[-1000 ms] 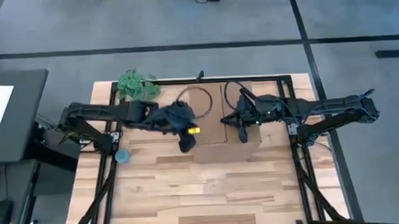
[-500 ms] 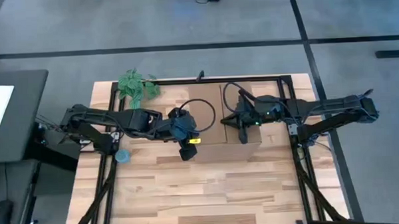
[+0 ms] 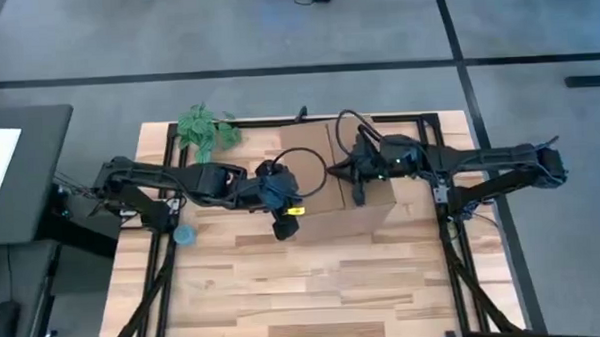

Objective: Wrap mug
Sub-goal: Close the box, then return to Home Position

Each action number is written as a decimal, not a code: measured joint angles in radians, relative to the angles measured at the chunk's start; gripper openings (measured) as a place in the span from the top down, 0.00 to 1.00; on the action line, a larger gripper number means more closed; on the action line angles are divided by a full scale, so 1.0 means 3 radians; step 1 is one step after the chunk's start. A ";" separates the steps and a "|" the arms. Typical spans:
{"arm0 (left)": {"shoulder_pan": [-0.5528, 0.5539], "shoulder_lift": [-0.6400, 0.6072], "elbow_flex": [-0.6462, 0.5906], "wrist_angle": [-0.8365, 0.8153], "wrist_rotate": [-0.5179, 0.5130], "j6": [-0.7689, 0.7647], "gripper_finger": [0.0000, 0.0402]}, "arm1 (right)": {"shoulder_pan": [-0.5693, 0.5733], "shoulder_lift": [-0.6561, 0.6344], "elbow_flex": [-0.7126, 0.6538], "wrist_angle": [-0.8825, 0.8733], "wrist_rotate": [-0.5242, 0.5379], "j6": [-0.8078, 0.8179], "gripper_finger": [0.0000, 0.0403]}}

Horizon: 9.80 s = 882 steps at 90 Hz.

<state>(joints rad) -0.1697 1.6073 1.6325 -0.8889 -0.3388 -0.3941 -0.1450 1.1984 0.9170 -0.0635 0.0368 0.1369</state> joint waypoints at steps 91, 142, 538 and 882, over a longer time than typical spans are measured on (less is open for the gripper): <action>-0.0024 -0.0010 0.0350 0.0057 0.0000 0.0113 1.00 | -0.0145 0.0178 0.0082 -0.0155 0.0005 0.0104 1.00; 0.0012 0.0018 0.0277 -0.0481 -0.0273 -0.0141 1.00 | -0.0092 0.0209 0.0083 -0.0103 0.0068 0.0129 1.00; 0.1290 -0.4969 -0.5410 0.3423 0.0799 -0.0683 1.00 | -0.0680 -0.3966 -0.3029 0.0512 -0.1709 0.1607 1.00; 0.1022 -0.5316 -0.5421 0.3085 0.0569 0.0529 1.00 | 0.0170 -0.3974 -0.3040 0.0425 -0.1348 -0.0344 1.00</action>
<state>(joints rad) 0.1368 0.0124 0.0063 0.0364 -0.1680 -0.2356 -0.0940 0.0063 0.0051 0.0639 -0.3676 0.0338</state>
